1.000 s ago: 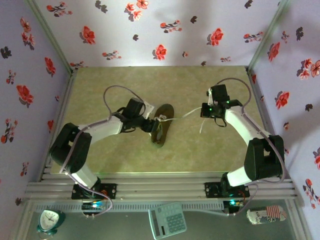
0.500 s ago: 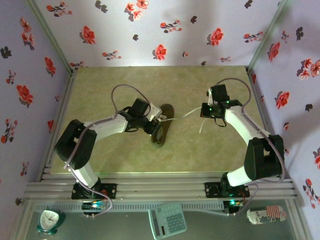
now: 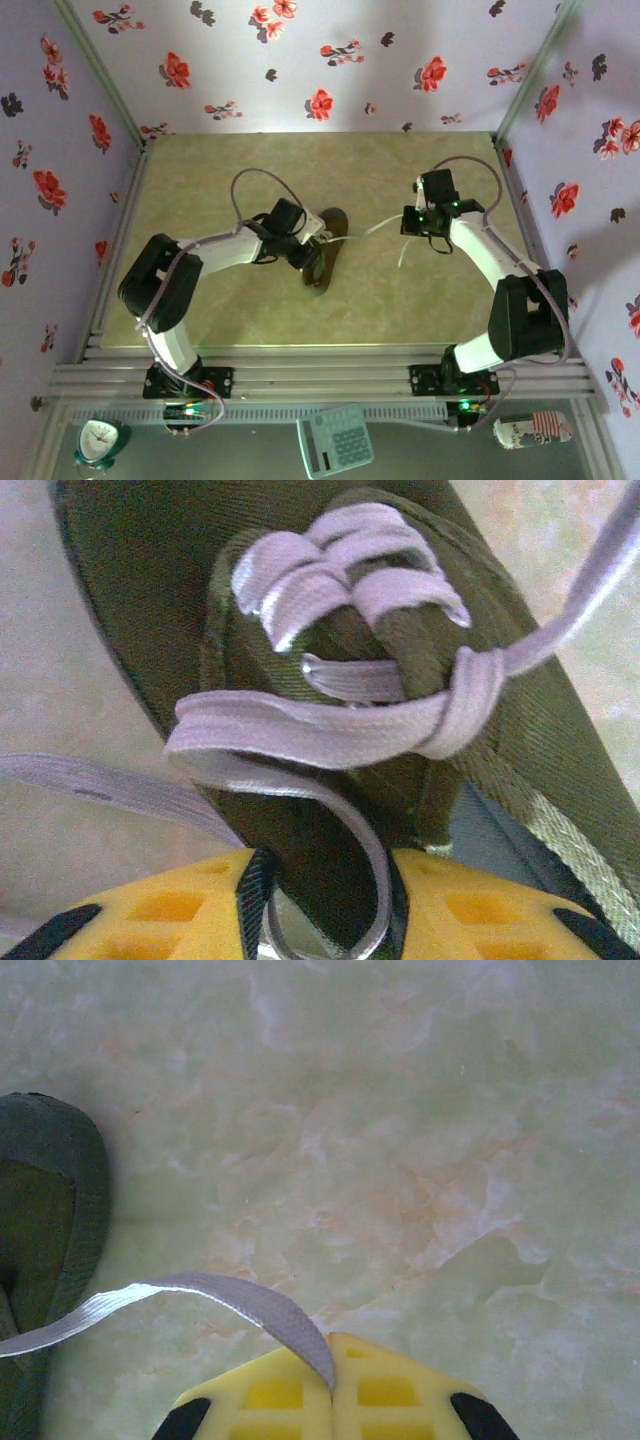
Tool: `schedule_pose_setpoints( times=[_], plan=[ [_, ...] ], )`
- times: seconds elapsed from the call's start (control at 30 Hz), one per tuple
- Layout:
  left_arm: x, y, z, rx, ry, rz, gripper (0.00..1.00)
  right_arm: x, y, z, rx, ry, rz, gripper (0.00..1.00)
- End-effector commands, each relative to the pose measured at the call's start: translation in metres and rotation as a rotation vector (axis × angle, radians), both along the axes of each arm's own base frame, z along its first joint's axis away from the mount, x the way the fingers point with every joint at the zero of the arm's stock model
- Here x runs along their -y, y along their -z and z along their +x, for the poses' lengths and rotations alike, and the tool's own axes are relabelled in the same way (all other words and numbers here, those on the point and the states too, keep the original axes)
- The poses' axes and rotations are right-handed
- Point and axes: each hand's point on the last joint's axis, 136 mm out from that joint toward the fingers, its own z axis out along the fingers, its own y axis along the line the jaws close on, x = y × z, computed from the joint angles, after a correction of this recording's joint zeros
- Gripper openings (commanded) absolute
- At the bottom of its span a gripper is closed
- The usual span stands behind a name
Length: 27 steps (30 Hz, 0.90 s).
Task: Tie the shoes
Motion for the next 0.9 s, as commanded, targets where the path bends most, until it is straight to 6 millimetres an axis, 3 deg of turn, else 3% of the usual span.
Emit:
schedule_pose_setpoints(
  times=[0.0, 0.17, 0.33, 0.5, 0.67, 0.87],
  plan=[
    [0.000, 0.001, 0.001, 0.008, 0.004, 0.039, 0.25, -0.005, 0.002, -0.001, -0.008, -0.006, 0.017, 0.00],
    [-0.002, -0.028, 0.002, 0.050, -0.025, 0.003, 0.01, -0.005, 0.000, -0.001, -0.003, -0.003, 0.015, 0.00],
    [-0.008, -0.078, 0.007, 0.144, -0.095, -0.080, 0.00, -0.005, 0.000, -0.002, -0.001, -0.004, 0.015, 0.00],
    [-0.009, -0.111, 0.014, 0.178, -0.180, -0.189, 0.00, -0.011, 0.000, -0.002, 0.000, -0.021, 0.028, 0.00],
    [-0.009, -0.112, 0.019, 0.164, -0.207, -0.201, 0.00, -0.012, -0.003, -0.002, 0.008, -0.022, 0.033, 0.00],
    [-0.012, -0.106, 0.014, 0.138, -0.227, -0.209, 0.00, -0.007, -0.028, -0.002, 0.071, -0.005, 0.016, 0.00]
  ],
)
